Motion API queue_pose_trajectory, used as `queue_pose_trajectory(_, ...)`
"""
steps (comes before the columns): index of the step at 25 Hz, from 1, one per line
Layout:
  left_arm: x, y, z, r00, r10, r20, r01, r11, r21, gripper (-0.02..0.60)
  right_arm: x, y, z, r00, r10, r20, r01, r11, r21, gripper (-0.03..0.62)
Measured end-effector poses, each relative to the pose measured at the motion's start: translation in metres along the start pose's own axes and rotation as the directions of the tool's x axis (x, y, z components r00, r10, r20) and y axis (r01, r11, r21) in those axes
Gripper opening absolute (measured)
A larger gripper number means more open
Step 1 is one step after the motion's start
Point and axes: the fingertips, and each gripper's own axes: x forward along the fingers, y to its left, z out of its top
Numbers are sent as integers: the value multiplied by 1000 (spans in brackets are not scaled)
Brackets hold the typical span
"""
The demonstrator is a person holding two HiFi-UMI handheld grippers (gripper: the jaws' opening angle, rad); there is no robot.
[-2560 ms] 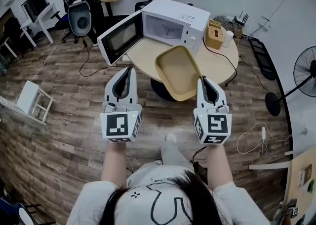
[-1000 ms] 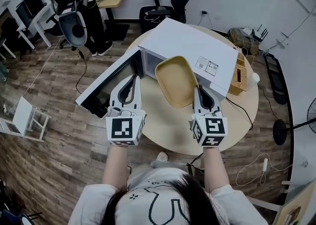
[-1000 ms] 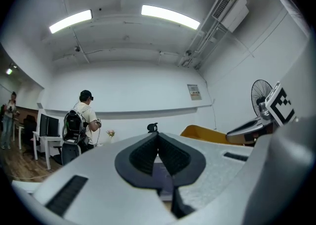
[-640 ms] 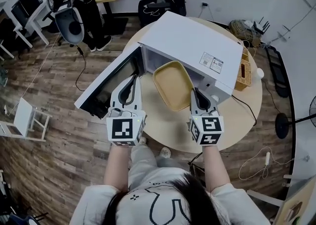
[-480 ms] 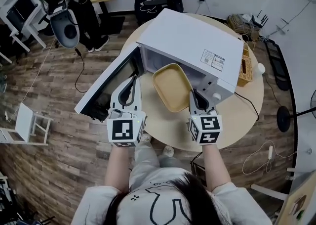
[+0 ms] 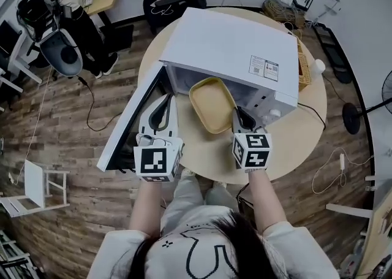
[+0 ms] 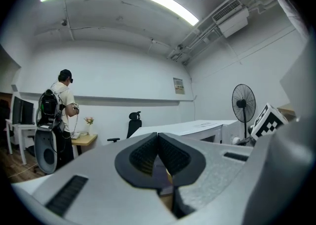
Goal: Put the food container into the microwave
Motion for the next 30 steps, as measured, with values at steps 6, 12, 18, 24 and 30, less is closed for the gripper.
queue_pose_trajectory(6, 16, 7, 4, 996, -79, 27, 80, 997, -7, 9, 28, -11, -8, 995, -92, -44, 98, 984, 149, 37)
queue_pose_trajectory(12, 33, 16, 8, 994, -103, 41, 103, 995, 12, 9, 57, -32, -10, 976, -198, -85, 214, 938, 273, 38)
queue_pose_trajectory(18, 42, 24, 19, 990, -119, 75, 118, 993, 21, 9, 84, -36, -7, 963, -253, -90, 268, 914, 305, 38)
queue_pose_trajectory(24, 49, 28, 32, 987, -130, 95, 127, 991, 40, 9, 110, -43, -8, 951, -291, -101, 308, 907, 287, 38)
queue_pose_trajectory(30, 56, 30, 41, 984, -141, 109, 137, 990, 42, 9, 128, -57, -14, 937, -326, -126, 349, 853, 387, 38)
